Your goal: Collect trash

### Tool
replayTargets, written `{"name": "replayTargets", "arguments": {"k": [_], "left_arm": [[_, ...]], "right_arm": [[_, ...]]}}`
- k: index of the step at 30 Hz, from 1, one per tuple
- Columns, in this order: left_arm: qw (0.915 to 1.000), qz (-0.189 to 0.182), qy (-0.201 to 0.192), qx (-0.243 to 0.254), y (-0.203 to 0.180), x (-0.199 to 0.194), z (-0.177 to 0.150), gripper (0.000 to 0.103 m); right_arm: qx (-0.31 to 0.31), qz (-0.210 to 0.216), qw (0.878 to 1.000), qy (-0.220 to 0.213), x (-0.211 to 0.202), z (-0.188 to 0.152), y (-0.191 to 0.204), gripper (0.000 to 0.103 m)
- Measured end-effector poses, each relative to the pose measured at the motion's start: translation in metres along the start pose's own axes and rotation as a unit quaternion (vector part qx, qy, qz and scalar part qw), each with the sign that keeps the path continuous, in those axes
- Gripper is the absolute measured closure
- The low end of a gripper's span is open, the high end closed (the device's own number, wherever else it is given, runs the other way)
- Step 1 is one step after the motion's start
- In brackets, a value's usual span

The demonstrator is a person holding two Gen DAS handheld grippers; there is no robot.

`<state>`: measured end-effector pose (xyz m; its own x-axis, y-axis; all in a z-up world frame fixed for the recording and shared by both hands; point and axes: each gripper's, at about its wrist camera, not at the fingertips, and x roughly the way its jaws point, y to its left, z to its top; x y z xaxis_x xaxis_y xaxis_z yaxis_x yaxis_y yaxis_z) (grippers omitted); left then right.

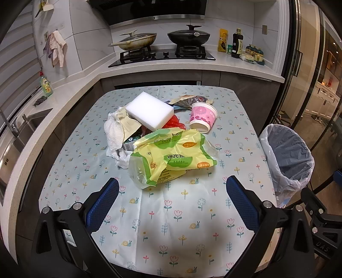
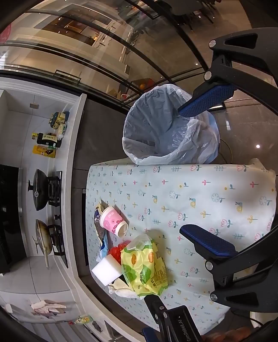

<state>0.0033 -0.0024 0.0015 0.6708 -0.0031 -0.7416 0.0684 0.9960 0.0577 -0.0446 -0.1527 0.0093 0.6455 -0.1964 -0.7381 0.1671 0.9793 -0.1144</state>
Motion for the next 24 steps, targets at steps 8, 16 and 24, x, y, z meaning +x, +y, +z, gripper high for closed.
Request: {"name": "replayTargets", "arguments": {"k": [8, 16, 24], "left_arm": [[1.0, -0.001, -0.003, 0.0, -0.0009, -0.0026, 0.0009, 0.007], [1.0, -0.002, -0.007, 0.002, -0.0032, -0.0043, 0.0007, 0.007], [1.0, -0.001, -0.006, 0.001, -0.0038, -0.0044, 0.001, 0.007]], "right_arm": [[0.0, 0.001, 1.0, -0.001, 0.0005, 0.0023, -0.0004, 0.007], [0.0, 0.001, 1.0, 0.0, -0.003, 0.0027, -0.0018, 0.007], [0.0, 0.002, 1.0, 0.001, 0.0005, 0.0026, 0.0004, 0.007]]}}
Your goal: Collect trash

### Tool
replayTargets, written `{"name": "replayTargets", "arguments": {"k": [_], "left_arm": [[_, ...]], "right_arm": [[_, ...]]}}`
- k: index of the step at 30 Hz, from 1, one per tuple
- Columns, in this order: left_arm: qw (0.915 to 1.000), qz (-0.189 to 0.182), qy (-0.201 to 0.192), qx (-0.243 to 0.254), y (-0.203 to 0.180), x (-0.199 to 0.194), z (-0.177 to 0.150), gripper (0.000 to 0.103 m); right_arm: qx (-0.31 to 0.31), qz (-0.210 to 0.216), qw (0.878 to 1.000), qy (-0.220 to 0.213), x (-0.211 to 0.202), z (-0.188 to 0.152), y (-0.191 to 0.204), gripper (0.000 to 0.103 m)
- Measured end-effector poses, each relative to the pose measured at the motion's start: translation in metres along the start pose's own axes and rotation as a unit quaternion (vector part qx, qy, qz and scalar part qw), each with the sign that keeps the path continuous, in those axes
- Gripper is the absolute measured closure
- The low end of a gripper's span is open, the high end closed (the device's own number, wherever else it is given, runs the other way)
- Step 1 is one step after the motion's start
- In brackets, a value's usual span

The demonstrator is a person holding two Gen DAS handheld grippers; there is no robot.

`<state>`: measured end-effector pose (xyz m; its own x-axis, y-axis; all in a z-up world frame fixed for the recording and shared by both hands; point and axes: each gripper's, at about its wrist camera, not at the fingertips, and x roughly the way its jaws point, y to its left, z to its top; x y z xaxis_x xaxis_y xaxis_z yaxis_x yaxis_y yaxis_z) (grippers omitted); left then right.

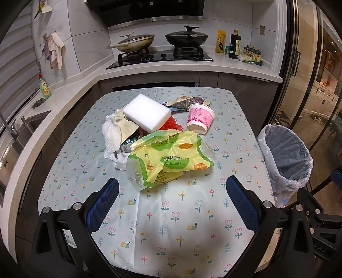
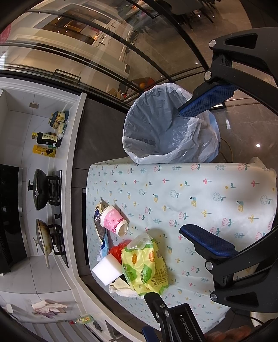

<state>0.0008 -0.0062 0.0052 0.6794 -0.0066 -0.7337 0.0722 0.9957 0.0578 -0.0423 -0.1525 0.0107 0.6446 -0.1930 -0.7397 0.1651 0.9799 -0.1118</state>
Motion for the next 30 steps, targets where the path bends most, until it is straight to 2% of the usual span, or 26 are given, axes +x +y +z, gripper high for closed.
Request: {"name": "replayTargets", "arguments": {"k": [30], "left_arm": [[1.0, 0.0, 0.0, 0.001, -0.0009, 0.0014, -0.0008, 0.007]], "right_arm": [[0.003, 0.002, 1.0, 0.002, 0.0033, -0.0021, -0.001, 0.007]]}}
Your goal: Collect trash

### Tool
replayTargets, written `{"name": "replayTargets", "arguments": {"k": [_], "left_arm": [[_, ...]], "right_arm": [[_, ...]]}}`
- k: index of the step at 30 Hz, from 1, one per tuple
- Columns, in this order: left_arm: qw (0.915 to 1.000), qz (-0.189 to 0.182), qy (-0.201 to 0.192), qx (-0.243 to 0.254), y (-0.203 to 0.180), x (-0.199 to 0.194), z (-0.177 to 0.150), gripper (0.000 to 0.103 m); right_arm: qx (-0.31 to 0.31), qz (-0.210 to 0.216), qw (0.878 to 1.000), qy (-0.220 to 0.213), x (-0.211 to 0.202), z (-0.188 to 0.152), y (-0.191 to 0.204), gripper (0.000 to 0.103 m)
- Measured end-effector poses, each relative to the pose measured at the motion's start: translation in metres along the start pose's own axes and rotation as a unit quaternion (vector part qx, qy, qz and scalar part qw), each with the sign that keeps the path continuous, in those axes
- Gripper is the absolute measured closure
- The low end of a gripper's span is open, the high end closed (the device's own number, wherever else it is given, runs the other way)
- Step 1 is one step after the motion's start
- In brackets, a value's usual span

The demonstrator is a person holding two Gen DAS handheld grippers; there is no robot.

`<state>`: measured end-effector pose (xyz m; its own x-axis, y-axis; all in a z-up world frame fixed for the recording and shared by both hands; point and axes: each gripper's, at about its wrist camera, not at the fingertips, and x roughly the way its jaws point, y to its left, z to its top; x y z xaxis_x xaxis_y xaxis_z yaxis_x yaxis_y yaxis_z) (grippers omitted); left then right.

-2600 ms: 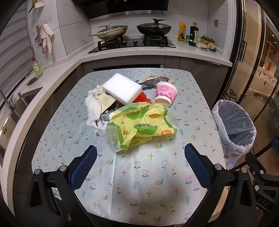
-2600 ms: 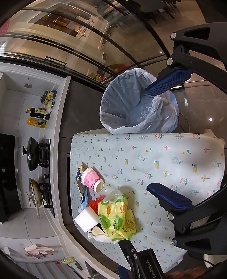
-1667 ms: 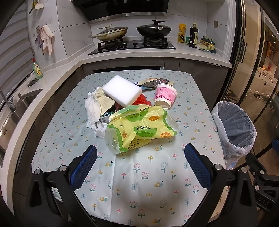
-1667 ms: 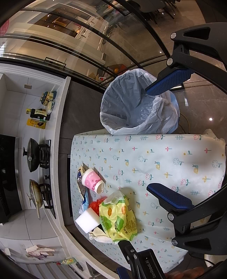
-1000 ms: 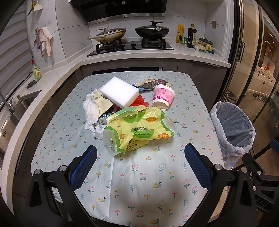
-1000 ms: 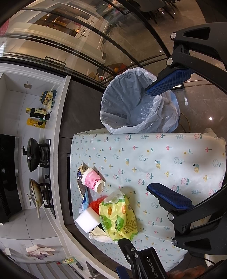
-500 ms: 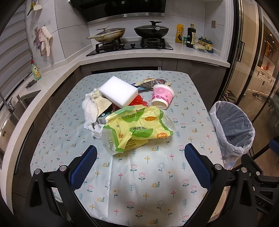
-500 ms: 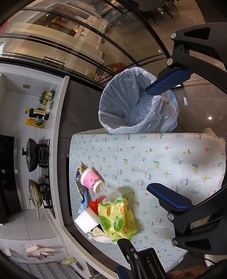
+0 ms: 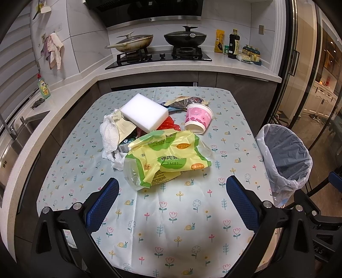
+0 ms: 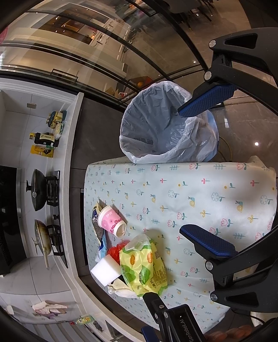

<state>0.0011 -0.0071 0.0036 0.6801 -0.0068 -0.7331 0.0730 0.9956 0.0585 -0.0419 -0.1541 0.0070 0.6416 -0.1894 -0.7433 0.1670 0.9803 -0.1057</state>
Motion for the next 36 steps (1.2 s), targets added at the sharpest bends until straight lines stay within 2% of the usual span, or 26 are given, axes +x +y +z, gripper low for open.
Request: {"name": "replayTargets", "arguments": {"k": [26, 36], "left_arm": [[1.0, 0.0, 0.002, -0.002, -0.009, 0.0, -0.001, 0.007], [0.9999, -0.006, 0.005, -0.012, 0.004, 0.002, 0.0, 0.007]], "right_arm": [[0.001, 0.002, 1.0, 0.001, 0.005, -0.007, 0.004, 0.007], [-0.002, 0.004, 1.0, 0.003, 0.002, -0.002, 0.01, 0.007]]}}
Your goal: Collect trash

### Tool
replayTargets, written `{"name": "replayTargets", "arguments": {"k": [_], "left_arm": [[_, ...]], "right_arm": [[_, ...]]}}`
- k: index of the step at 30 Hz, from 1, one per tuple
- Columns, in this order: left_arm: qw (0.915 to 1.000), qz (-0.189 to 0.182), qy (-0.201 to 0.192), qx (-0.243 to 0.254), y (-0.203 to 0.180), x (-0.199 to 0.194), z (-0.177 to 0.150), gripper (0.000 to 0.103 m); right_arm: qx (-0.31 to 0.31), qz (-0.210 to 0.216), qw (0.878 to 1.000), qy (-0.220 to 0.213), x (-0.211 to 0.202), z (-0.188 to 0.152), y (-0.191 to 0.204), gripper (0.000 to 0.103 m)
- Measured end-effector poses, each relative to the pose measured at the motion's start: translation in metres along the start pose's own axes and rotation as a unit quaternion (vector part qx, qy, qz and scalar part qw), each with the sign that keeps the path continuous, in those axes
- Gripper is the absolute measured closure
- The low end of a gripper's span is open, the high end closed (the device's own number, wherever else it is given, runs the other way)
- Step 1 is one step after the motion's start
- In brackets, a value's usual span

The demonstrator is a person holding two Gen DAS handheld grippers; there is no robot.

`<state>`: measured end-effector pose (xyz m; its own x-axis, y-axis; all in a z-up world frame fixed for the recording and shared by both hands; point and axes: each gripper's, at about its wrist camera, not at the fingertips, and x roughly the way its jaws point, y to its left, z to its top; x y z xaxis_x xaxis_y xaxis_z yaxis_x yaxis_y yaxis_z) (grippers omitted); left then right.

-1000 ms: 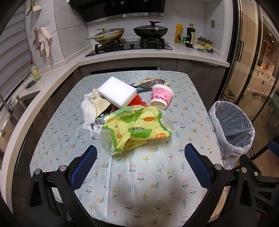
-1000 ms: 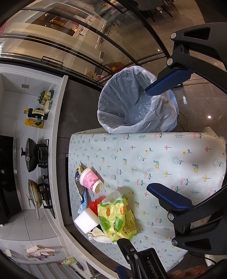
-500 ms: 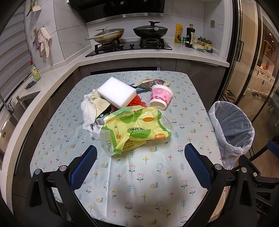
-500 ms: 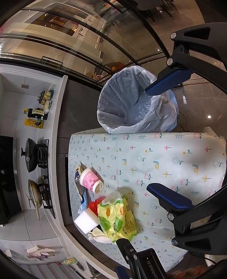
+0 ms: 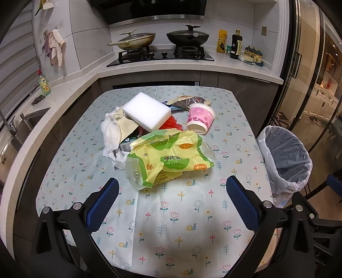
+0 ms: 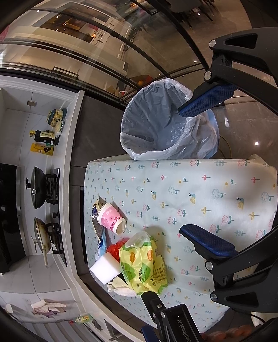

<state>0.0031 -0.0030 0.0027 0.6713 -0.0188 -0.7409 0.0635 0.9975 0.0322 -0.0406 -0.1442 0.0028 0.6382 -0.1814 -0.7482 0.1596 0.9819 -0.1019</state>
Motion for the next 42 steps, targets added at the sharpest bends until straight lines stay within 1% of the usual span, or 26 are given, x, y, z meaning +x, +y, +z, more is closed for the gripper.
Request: {"name": "replayTargets", "arguments": {"k": [9, 14, 21, 27, 30, 33, 35, 38, 42], "left_arm": [[0.9996, -0.005, 0.009, -0.025, 0.024, 0.008, 0.003, 0.007], [0.9993, -0.004, 0.014, -0.035, 0.041, 0.015, 0.004, 0.007], [0.9985, -0.002, 0.025, -0.049, 0.068, 0.028, 0.007, 0.007], [0.9969, 0.01, 0.038, -0.068, 0.099, 0.045, 0.01, 0.007], [0.9958, 0.016, 0.048, -0.077, 0.114, 0.055, 0.011, 0.007], [0.9946, 0.019, 0.059, -0.084, 0.127, 0.065, 0.01, 0.007], [0.9936, 0.02, 0.065, -0.089, 0.136, 0.072, 0.01, 0.007], [0.9922, 0.02, 0.074, -0.098, 0.148, 0.084, 0.01, 0.007], [0.9903, 0.018, 0.085, -0.109, 0.16, 0.098, 0.011, 0.007]], "right_arm": [[0.0, 0.005, 1.0, 0.005, 0.002, 0.004, 0.006, 0.007], [-0.003, 0.013, 1.0, 0.008, 0.008, 0.007, 0.018, 0.007], [0.006, 0.037, 0.999, 0.013, 0.021, 0.017, 0.036, 0.007], [0.01, 0.058, 0.998, 0.011, 0.038, 0.031, 0.056, 0.007], [0.009, 0.074, 0.997, 0.01, 0.049, 0.041, 0.07, 0.011], [0.008, 0.088, 0.996, 0.014, 0.064, 0.051, 0.084, 0.018], [0.005, 0.098, 0.995, 0.019, 0.075, 0.056, 0.094, 0.027], [-0.001, 0.11, 0.994, 0.029, 0.092, 0.062, 0.108, 0.035], [-0.004, 0.123, 0.992, 0.039, 0.11, 0.067, 0.122, 0.041]]}}
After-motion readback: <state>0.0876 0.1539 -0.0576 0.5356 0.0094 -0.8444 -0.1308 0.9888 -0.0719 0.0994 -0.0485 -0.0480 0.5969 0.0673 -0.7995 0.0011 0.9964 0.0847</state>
